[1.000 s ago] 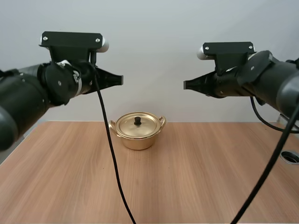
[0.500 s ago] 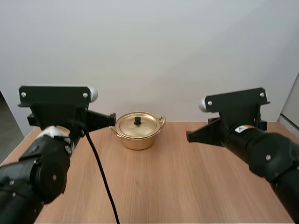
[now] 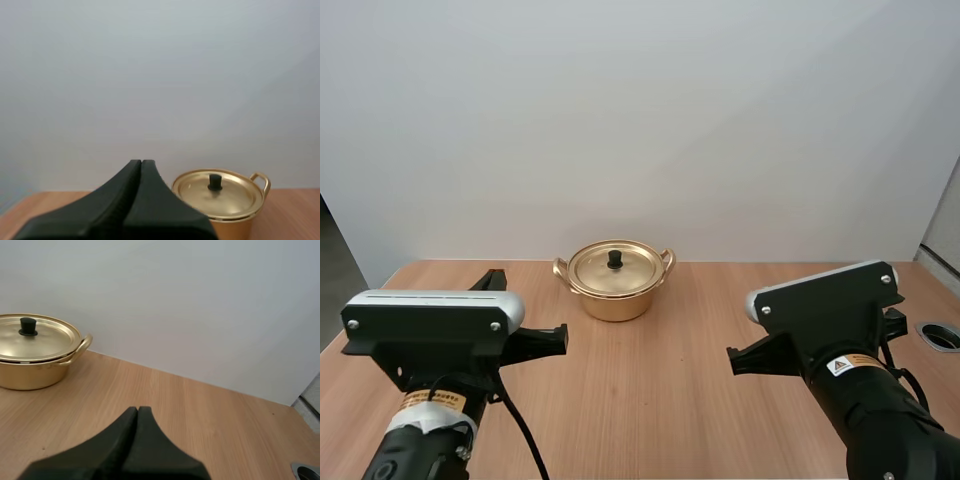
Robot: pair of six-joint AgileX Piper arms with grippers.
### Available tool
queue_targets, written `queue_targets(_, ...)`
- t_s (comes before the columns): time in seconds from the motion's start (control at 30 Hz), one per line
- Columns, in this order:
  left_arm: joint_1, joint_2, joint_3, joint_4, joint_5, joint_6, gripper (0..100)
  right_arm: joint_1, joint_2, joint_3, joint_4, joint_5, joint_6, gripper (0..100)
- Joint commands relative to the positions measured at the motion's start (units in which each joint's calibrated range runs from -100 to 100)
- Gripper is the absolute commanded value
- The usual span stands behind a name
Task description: Open the pot, put the car inside, and close it
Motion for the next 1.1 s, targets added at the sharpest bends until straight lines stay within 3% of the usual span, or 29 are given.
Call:
queue_targets(0.0, -0.01, -0.9, 0.0, 0.0, -1.0, 0.0, 0, 0.0, -0.2, 1.3, -0.2, -0.7, -0.1, 0)
queue_targets(0.1, -0.01, -0.9, 0.0, 0.0, -1.2, 0.0, 0, 0.0, -4.6, 4.6, -2.3, 2.1, 2.6, 0)
queue_targets(0.27, -0.01, -0.9, 0.0, 0.0, 2.5, 0.0, 0, 0.9, -12.8, 6.2, -24.3, 12.1, 28.9, 0)
queue_targets(0.33, -0.01, -0.9, 0.0, 0.0, 10.0, 0.0, 0, 1.2, -12.9, 6.2, -25.8, 16.5, 35.6, 0)
queue_targets(0.5, -0.01, -0.9, 0.0, 0.0, 34.0, 0.0, 0, 1.4, -12.9, 6.2, -25.6, 16.3, 36.5, 0)
queue_targets(1.07, -0.01, -0.9, 0.0, 0.0, 32.3, 0.0, 0, 1.4, -12.9, 6.2, -25.6, 16.1, 36.5, 0)
